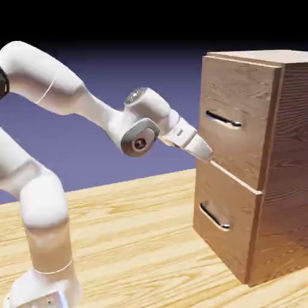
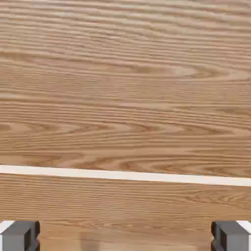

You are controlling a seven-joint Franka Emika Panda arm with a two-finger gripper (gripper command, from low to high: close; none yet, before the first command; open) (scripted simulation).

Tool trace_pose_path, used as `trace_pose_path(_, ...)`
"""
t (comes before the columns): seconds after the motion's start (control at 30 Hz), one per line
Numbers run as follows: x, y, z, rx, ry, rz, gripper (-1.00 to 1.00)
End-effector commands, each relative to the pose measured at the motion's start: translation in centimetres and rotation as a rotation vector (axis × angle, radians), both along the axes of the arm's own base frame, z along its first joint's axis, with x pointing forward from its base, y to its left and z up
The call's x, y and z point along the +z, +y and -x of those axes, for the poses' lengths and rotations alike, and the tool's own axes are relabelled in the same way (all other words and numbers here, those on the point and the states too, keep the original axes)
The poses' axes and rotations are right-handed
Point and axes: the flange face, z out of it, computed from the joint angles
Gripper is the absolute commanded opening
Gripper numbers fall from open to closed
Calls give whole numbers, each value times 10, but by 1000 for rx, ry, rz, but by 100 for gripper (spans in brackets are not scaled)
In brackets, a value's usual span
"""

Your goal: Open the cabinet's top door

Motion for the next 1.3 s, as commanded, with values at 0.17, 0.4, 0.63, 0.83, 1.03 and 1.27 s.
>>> trace_pose_path(0.17, 15, 14, 5, 311, -33, 347, 0)
trace_pose_path(0.4, 28, 25, 13, 646, -69, 769, 0)
trace_pose_path(0.63, 37, 30, 23, 947, -91, 1208, 0)
trace_pose_path(0.83, 42, 29, 30, 1175, -89, 1599, 0)
trace_pose_path(1.03, 44, 25, 37, 1372, -55, 2002, 0)
trace_pose_path(1.27, 44, 14, 42, 1553, 43, 2486, 0)
